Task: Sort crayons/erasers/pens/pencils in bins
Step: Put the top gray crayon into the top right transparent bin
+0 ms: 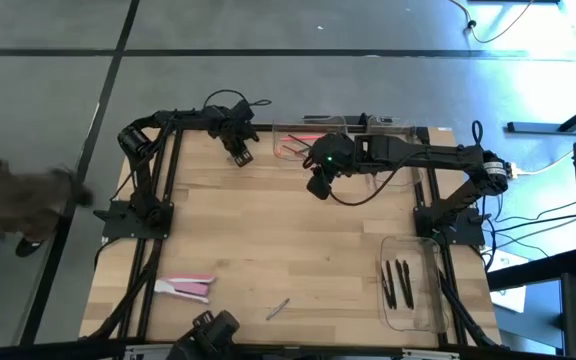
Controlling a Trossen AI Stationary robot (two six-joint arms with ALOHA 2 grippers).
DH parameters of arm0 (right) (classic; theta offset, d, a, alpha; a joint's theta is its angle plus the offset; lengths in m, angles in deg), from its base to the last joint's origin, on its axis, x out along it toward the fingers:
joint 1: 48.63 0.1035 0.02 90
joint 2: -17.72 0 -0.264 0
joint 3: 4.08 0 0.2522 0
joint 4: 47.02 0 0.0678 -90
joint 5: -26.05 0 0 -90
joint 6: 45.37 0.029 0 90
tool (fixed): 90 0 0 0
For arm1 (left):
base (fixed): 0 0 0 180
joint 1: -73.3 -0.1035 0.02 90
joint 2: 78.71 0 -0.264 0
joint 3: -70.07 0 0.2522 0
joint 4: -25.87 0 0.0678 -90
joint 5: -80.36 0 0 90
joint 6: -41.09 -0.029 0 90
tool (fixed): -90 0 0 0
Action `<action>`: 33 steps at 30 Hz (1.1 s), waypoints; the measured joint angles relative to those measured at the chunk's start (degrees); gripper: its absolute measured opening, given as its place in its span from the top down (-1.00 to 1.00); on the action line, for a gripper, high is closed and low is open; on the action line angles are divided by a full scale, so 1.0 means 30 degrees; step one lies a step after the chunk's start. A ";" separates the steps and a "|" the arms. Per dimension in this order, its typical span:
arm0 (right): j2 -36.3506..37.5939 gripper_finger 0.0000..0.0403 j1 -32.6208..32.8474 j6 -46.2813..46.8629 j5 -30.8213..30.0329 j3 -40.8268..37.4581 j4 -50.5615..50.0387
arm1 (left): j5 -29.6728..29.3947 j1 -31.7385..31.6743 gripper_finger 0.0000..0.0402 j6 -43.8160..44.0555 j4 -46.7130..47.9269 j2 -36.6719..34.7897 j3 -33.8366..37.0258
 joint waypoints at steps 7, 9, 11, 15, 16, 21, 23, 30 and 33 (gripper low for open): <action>0.0000 0.38 0.0000 -0.1004 -0.0012 0.0000 -0.0369 | 0.0986 0.1409 0.99 0.0131 0.1089 -0.1457 0.0066; 0.0000 0.38 0.0000 -0.1151 -0.0009 0.0000 -0.0576 | 0.1278 0.1820 0.99 0.0138 0.1268 -0.1607 0.0068; 0.0000 0.38 0.0000 -0.1300 -0.0007 0.0000 -0.0666 | 0.1722 0.2371 0.99 0.0131 0.1328 -0.1735 0.0077; 0.0013 0.38 0.0000 -0.3125 -0.0012 -0.0266 -0.0651 | 0.2235 0.3364 0.99 0.0124 0.1246 -0.1812 0.0040; 0.0015 0.38 0.0000 -0.3705 -0.0017 -0.0453 -0.0650 | 0.2238 0.3581 0.99 0.0125 0.1215 -0.1812 0.0040; 0.0015 0.38 0.0082 -0.5712 0.0003 -0.1811 0.0455 | 0.2246 0.4552 0.99 0.0137 0.0968 -0.1812 0.0018; 0.0015 0.38 0.0087 -0.6367 0.0018 -0.2434 0.1145 | 0.2188 0.4786 0.98 0.0138 0.0968 -0.1817 0.0018; 0.0007 0.38 0.0090 -0.8780 0.1820 -0.5365 0.5890 | 0.2149 0.5469 0.98 0.0151 0.0943 -0.1849 0.0004; 0.0000 0.38 0.0250 -0.9600 0.3363 -0.6766 0.8384 | 0.2364 0.5717 0.97 0.0175 0.0943 -0.1849 -0.0011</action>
